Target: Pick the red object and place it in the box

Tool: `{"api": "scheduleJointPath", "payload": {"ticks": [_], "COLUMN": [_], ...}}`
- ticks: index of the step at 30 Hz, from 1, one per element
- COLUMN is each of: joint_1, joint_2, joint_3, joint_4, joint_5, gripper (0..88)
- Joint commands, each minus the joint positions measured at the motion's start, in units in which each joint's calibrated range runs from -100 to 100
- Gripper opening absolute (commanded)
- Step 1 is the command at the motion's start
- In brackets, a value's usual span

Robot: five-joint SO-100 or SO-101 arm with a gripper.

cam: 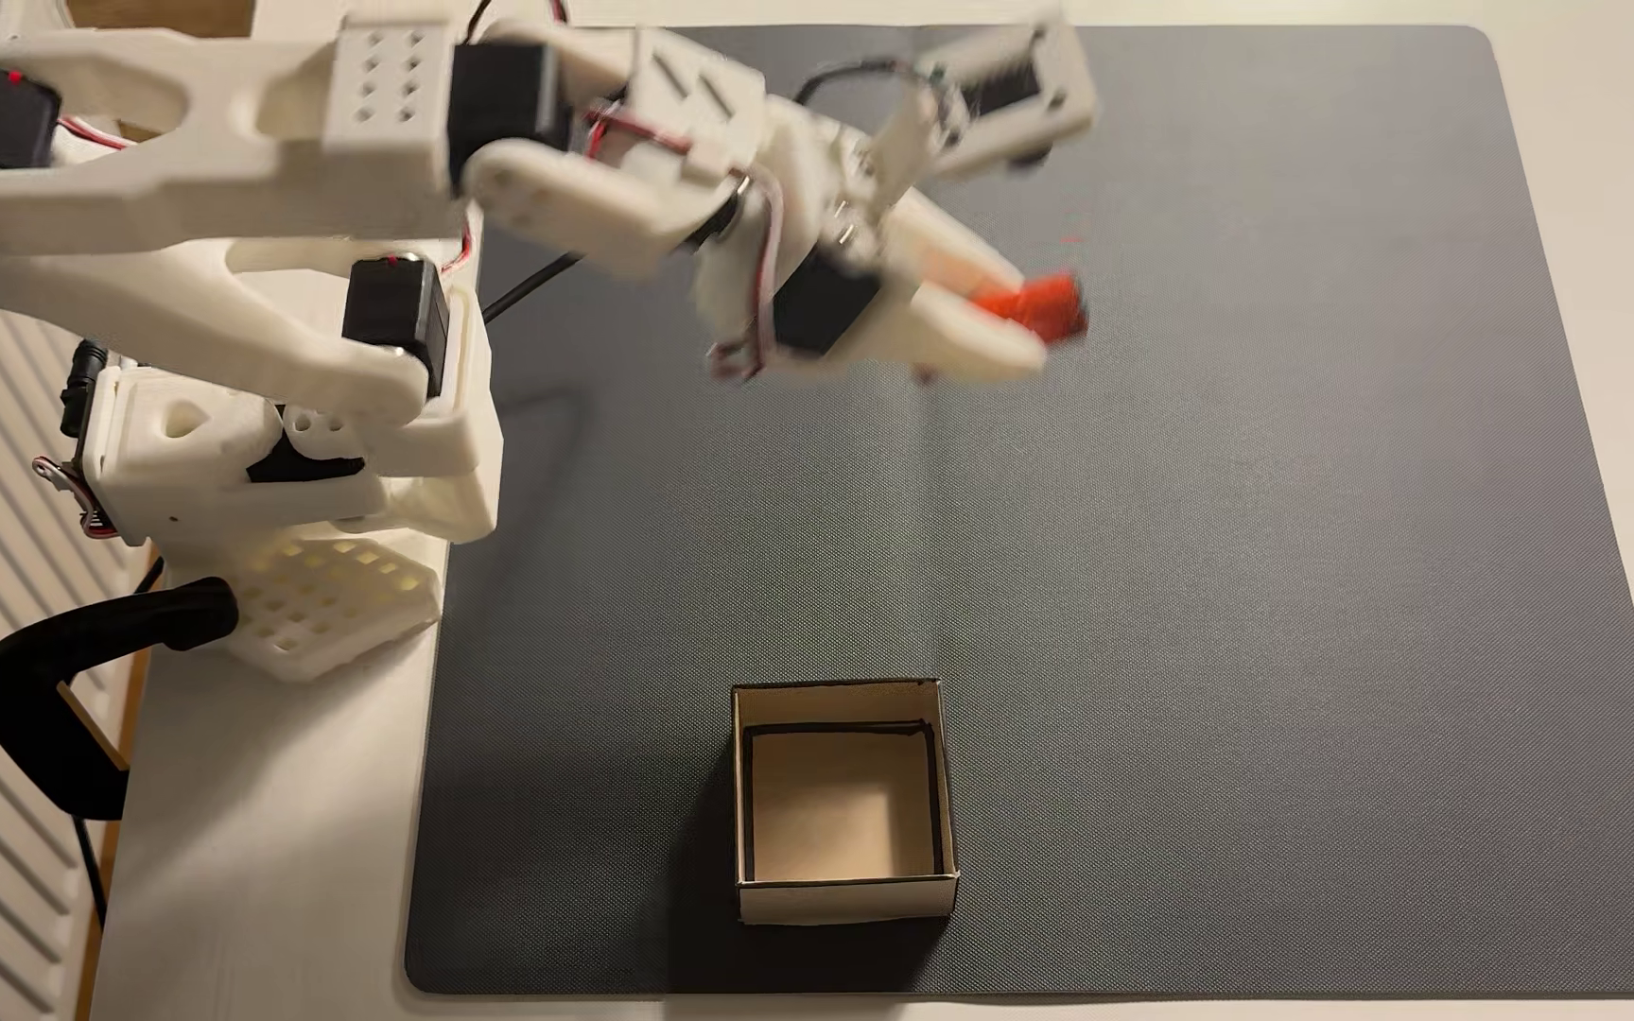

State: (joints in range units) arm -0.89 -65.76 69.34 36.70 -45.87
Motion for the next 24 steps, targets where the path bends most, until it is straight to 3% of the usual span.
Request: {"api": "scheduleJointPath", "payload": {"ticks": [1, 12, 24], "joint_1": [6.31, 20.12, 27.25], "joint_2": [-12.39, -30.07, -30.84], "joint_3": [5.35, 18.41, 26.3], "joint_4": [3.34, 10.51, 5.52], "joint_5": [0.39, 0.45, 3.0], "gripper": [1.6, 1.6, 1.6]}}
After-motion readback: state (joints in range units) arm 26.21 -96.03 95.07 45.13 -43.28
